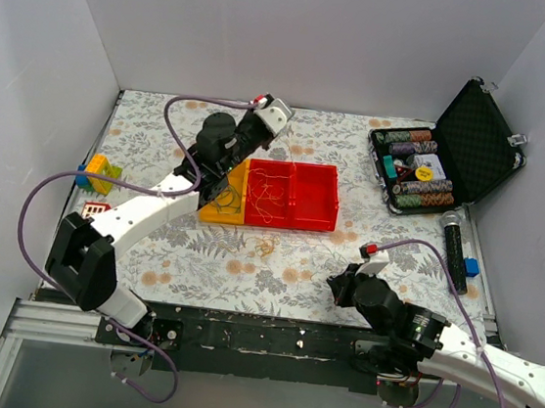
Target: Untangle the cables
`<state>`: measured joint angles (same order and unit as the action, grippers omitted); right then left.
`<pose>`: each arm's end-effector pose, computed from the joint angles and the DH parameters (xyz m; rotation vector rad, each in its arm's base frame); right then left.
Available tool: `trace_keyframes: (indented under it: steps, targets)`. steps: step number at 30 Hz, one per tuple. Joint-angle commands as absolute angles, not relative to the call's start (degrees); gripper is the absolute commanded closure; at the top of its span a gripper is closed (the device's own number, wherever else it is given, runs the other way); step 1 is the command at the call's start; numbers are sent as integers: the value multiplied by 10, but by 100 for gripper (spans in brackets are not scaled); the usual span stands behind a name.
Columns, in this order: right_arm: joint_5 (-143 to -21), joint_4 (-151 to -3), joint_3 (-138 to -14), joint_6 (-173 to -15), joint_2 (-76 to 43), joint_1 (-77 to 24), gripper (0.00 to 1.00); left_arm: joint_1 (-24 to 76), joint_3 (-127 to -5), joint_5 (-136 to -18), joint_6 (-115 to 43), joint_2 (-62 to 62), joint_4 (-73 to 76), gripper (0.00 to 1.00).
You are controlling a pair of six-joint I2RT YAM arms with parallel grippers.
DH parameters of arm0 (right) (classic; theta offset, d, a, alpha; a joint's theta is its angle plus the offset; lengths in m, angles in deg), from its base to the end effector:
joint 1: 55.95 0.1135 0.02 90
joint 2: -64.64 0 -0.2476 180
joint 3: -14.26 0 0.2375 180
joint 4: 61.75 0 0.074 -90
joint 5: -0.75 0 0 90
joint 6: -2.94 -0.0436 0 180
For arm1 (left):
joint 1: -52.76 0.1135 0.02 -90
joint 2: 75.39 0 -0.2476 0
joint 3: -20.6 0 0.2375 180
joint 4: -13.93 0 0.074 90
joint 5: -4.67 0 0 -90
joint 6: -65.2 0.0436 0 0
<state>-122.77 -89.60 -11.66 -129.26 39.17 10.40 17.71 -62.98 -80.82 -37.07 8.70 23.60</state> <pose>0.0750 0.1112 0.1711 -0.0599 2.0190 0.6313 0.2829 -0.2026 0.3764 0.3523 1.4090 -0.7359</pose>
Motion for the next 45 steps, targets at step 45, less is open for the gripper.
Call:
trace_keyframes:
  steps: [45]
  targets:
    - [-1258, -892, -123, -1309, 402, 103, 99, 133, -682, -896, -314, 319, -40, 62]
